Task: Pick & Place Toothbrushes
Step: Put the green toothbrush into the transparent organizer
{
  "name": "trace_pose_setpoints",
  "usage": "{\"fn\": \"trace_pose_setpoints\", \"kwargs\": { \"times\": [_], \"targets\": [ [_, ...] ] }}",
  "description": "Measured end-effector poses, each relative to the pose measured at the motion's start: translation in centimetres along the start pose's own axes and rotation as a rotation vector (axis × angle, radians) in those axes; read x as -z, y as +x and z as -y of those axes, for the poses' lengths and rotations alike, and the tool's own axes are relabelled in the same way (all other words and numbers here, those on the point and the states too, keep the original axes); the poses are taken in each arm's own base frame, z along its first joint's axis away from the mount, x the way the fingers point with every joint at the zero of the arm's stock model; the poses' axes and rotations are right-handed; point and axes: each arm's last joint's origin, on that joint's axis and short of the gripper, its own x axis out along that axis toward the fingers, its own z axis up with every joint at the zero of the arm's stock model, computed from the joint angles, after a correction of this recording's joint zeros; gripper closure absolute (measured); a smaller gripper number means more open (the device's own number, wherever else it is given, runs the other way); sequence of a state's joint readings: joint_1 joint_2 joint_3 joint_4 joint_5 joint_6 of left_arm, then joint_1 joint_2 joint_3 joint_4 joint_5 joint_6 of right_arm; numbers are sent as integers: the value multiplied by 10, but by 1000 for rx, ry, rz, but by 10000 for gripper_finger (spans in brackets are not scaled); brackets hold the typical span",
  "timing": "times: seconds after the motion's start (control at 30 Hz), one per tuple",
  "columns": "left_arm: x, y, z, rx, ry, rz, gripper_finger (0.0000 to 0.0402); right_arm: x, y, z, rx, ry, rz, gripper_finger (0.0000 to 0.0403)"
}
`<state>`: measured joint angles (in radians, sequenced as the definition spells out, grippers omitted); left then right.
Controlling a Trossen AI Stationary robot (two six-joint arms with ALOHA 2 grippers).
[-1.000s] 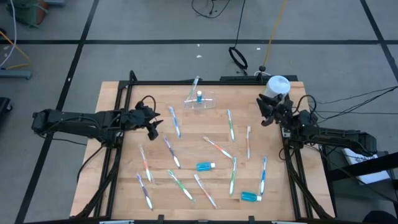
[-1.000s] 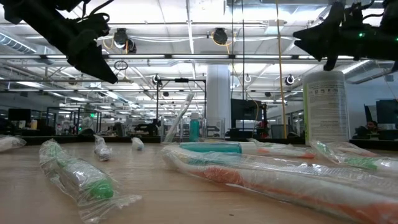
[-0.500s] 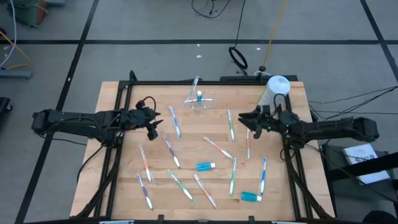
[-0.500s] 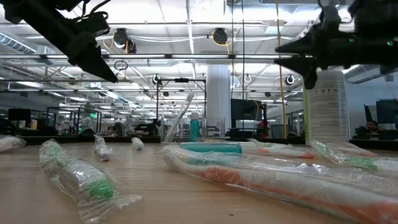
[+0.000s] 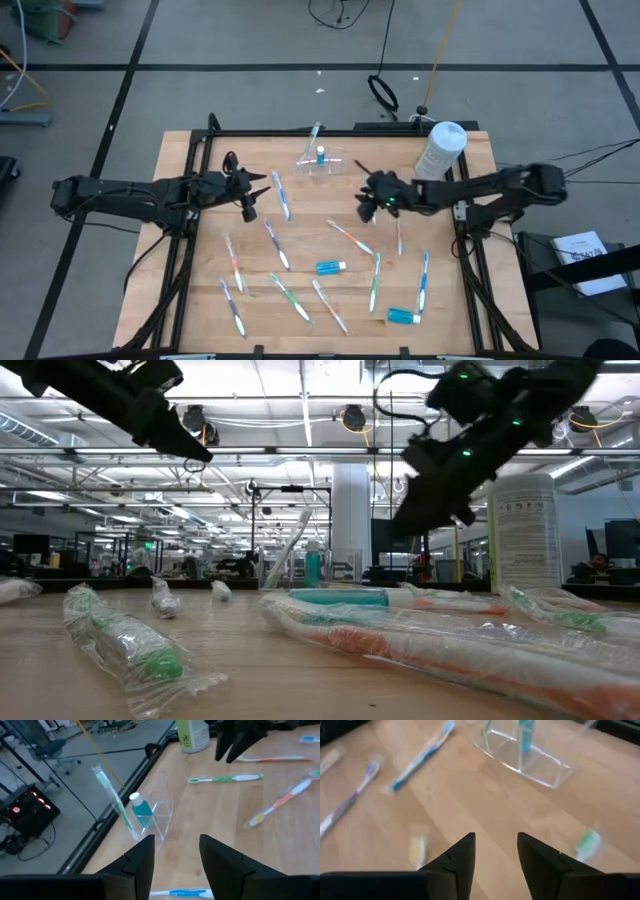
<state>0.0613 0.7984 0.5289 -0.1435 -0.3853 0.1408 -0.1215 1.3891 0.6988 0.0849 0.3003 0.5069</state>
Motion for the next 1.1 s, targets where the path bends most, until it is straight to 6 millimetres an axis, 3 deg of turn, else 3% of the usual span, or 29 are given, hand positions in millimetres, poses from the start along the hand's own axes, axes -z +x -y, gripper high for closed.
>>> {"fn": "trace_pose_setpoints", "kwargs": {
  "times": [0.3, 0.6, 0.8, 0.97, 1.1],
  "targets": [
    [-1, 2, -5, -6, 22, 12, 240, 16, 46, 26, 198, 9, -184, 261],
    [0, 3, -9, -4, 7, 4, 240, 25, 61, 39, 251, -9, -228, 261],
    [0, 3, -9, 14, -9, 5, 240, 22, 58, 37, 230, -30, -213, 280],
    [2, 3, -8, 16, -36, -7, 240, 3, 37, 34, 175, -49, -153, 297],
    [5, 3, -8, 20, -34, -38, 240, -8, 20, 39, 248, -30, -99, 294]
  ]
}}
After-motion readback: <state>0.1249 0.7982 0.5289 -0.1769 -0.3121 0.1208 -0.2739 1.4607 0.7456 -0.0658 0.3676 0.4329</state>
